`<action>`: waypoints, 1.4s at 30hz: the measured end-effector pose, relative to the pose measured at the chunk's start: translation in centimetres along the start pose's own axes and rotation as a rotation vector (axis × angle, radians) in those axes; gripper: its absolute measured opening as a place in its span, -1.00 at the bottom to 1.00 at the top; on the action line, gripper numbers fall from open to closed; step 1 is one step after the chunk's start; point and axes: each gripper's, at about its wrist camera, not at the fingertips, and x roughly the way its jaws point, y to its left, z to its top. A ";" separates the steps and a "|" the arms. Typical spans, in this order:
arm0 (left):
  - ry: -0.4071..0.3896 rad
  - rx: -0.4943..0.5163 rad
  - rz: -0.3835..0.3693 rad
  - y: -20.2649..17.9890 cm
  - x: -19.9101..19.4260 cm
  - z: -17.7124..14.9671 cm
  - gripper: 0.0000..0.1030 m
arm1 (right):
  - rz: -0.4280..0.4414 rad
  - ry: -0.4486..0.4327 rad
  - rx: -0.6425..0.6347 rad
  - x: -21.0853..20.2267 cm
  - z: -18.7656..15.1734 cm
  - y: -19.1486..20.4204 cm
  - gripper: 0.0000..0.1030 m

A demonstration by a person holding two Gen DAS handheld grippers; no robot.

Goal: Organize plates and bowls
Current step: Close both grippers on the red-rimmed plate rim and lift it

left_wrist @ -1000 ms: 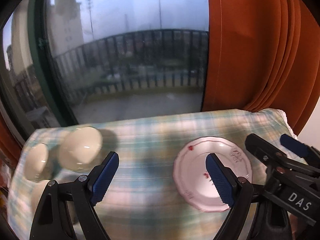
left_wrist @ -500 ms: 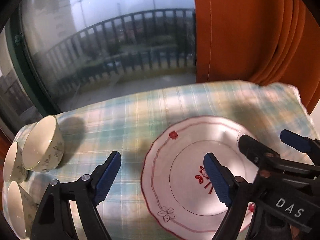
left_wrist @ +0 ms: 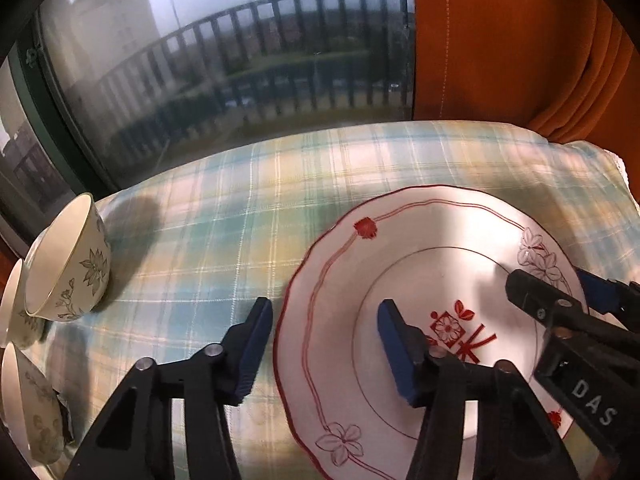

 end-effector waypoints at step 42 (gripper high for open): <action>0.075 -0.070 0.033 7.0 -5.3 -6.8 0.03 | 0.012 0.142 -0.325 -0.7 -4.1 10.1 0.05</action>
